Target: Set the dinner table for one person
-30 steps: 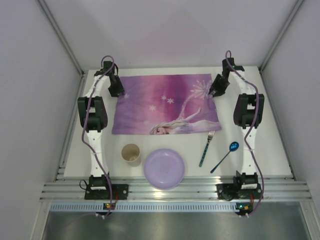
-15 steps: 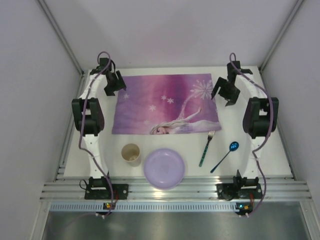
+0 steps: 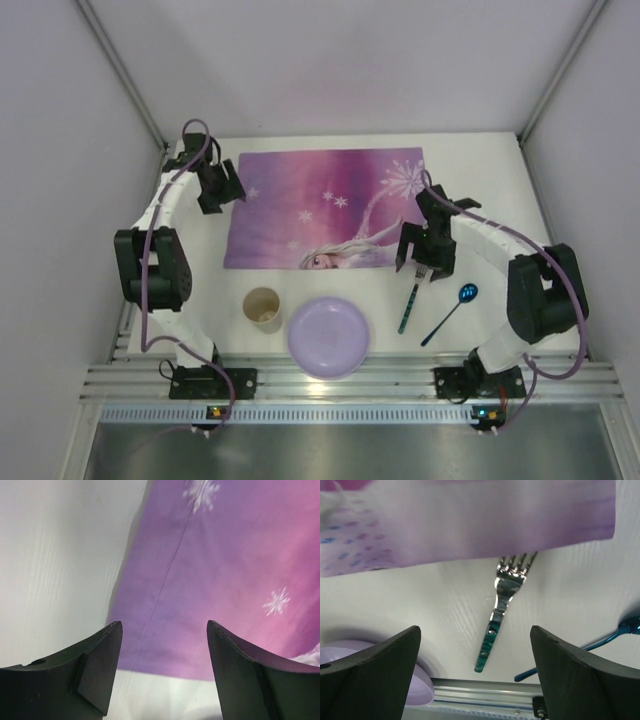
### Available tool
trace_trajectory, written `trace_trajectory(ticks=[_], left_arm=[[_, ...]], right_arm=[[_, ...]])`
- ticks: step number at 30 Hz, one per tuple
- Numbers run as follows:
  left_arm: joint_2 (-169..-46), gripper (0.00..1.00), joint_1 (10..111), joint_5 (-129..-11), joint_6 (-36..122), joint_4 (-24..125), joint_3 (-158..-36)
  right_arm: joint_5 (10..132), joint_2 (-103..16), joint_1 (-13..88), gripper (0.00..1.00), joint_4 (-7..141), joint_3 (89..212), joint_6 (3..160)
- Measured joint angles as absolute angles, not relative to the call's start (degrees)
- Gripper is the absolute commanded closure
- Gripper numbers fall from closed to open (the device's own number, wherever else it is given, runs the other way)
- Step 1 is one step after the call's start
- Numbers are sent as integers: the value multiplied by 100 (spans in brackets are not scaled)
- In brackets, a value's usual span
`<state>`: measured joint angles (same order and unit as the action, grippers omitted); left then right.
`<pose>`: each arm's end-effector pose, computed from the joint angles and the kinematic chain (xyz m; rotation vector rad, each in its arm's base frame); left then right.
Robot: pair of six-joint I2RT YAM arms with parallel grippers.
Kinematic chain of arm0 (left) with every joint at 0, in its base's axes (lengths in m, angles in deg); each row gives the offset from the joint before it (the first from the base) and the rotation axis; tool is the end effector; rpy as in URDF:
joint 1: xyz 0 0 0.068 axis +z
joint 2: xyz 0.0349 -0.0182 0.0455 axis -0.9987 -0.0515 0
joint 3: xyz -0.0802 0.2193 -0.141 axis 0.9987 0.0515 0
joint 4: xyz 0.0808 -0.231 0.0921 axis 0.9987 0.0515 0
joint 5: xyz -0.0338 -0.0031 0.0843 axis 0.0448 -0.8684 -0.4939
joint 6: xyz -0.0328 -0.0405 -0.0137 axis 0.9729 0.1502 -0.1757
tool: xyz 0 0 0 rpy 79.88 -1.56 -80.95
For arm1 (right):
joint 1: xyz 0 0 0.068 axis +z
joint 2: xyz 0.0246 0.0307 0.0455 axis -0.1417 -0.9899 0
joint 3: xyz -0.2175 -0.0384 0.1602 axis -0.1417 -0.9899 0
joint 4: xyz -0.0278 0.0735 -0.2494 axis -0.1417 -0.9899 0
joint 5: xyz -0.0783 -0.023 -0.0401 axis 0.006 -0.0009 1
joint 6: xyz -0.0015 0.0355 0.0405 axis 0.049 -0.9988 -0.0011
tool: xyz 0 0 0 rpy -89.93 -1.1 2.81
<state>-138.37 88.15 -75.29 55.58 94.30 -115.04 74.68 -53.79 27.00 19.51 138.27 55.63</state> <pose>0.4044 0.0059 0.2666 -0.5389 2.5258 -0.2174 0.2790 0.0981 0.2093 0.3480 2.9291 0.2551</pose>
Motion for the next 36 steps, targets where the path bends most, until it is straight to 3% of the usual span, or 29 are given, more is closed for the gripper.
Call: trace_trajectory(ticks=[6, 16, 36], left_arm=[[-13040, 28, 8815, -7470, 5534, 9461, -10369], [-12272, 29, 8815, -7470, 5383, 9465, -9877], [-12196, 32, 8815, -7383, 5295, 9469, -9770]], right_arm=[[7536, -5368, 2863, 15, 2047, 13213, 5252], [7685, -5497, 3355, 48, 2548, 13093, 4933], [7965, -4715, 3390, 40, 2299, 12955, 4780]])
